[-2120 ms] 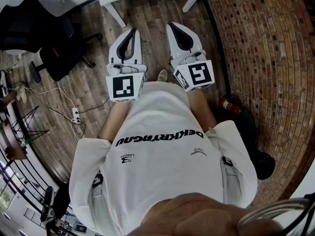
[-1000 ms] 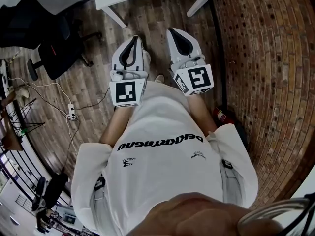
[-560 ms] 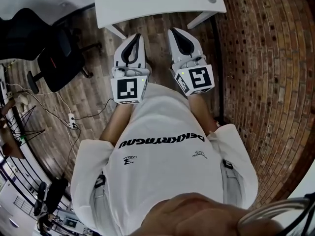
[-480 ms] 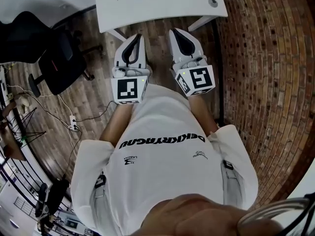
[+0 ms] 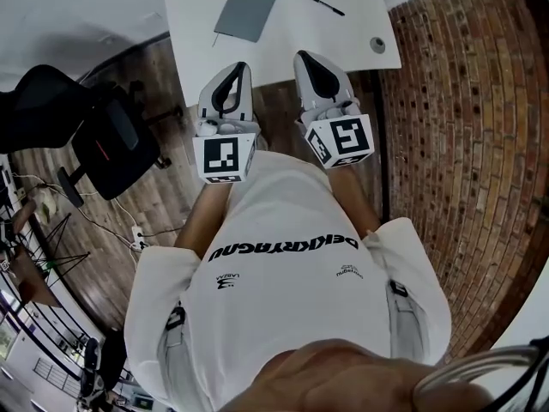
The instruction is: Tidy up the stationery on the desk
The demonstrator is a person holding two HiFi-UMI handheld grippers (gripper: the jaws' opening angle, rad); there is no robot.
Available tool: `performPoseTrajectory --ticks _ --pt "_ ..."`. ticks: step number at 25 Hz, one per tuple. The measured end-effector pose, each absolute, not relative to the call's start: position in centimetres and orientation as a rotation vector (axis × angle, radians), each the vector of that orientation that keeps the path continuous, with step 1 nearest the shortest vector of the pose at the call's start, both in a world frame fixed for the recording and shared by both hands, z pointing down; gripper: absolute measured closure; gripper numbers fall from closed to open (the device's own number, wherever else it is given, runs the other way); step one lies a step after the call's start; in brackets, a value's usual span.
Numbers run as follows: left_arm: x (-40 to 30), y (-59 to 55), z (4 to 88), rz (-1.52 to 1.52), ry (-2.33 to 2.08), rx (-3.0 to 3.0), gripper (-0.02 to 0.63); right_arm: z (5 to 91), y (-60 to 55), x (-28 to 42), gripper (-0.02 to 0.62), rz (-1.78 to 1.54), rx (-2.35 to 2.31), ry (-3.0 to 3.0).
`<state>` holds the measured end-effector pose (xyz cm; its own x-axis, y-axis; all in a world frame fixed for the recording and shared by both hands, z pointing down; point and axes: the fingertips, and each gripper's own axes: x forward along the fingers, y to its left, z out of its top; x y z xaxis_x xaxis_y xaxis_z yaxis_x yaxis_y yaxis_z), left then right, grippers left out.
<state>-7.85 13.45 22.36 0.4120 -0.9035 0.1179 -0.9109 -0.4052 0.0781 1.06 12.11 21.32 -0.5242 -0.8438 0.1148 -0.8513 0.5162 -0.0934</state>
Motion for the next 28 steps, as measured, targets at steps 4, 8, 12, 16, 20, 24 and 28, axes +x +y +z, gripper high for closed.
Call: performPoseTrajectory --ticks 4,8,12,16,20,24,28 --pt "-9.2 8.3 23.1 0.105 -1.593 2.531 0.607 22.2 7.0 -0.4 0.597 0.237 1.531 -2.655" --pt "-10.0 4.0 24.8 0.167 -1.566 2.538 0.607 23.3 3.0 -1.4 0.597 0.276 1.54 -2.625" --pt "-10.1 0.6 26.3 0.208 -1.554 2.529 0.607 25.0 -0.2 -1.6 0.597 0.322 1.546 -2.584" --pt "-10.4 -2.2 28.0 0.255 -1.559 2.489 0.607 26.9 -2.8 -1.9 0.598 0.356 1.527 -2.548" --pt "-9.8 -4.5 30.5 0.319 -1.574 2.453 0.607 29.3 -5.2 -1.5 0.597 0.373 1.506 -2.519" --pt "-9.4 -7.3 33.4 0.392 -1.603 2.382 0.607 32.0 -8.1 -1.1 0.597 0.436 1.428 -2.53" --pt "-9.4 -8.3 36.3 0.438 -1.614 2.288 0.607 34.9 -9.2 -0.7 0.598 0.509 1.387 -2.502"
